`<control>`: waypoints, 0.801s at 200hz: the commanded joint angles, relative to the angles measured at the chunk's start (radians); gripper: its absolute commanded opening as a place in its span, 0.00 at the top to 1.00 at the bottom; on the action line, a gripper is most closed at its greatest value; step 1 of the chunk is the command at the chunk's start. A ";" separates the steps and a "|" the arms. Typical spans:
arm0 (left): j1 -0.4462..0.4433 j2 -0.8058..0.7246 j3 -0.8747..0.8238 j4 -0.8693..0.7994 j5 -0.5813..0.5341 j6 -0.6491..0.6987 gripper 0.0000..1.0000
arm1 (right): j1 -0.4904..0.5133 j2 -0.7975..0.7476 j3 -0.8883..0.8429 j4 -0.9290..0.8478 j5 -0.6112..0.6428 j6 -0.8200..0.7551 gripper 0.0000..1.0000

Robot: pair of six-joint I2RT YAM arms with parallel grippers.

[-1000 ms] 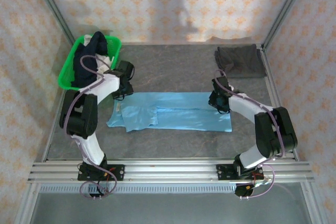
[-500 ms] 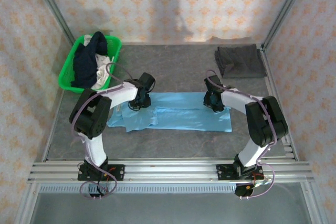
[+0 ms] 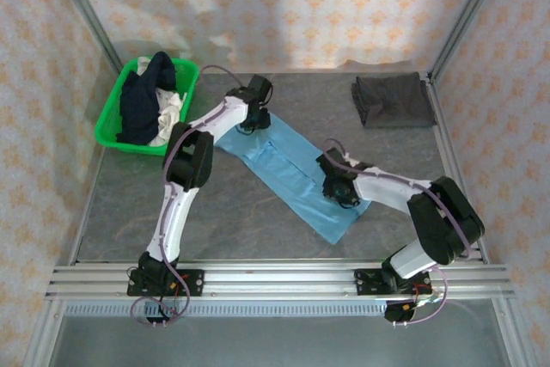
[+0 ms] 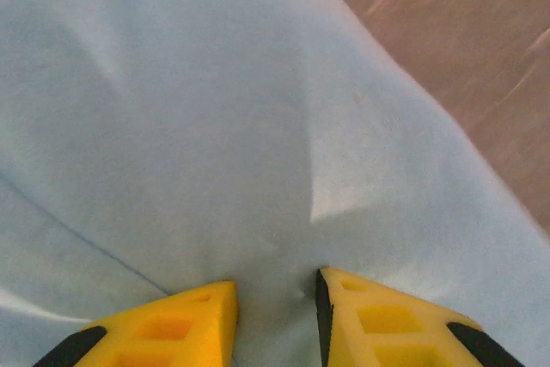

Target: Fold and stack the t-shirts

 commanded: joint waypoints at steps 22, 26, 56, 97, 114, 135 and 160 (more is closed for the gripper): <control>-0.004 0.192 0.400 -0.216 0.142 0.083 0.64 | 0.114 -0.150 -0.026 -0.161 0.097 0.104 0.65; -0.004 0.187 0.403 -0.209 0.144 0.084 0.63 | 0.115 -0.162 -0.034 -0.141 0.092 0.091 0.65; -0.004 0.114 0.359 -0.179 0.141 0.098 0.53 | 0.133 -0.089 -0.022 -0.108 0.050 0.031 0.65; 0.001 0.156 0.374 -0.177 0.165 0.060 0.52 | 0.252 0.073 0.019 -0.093 0.057 0.068 0.66; 0.001 0.210 0.413 -0.182 0.181 0.043 0.52 | 0.305 0.115 0.029 -0.085 0.048 0.115 0.66; 0.002 0.267 0.454 -0.172 0.213 0.035 0.52 | 0.395 0.182 0.066 -0.067 0.012 0.186 0.67; 0.003 0.311 0.494 -0.159 0.249 0.034 0.52 | 0.503 0.280 0.200 -0.128 -0.006 0.251 0.67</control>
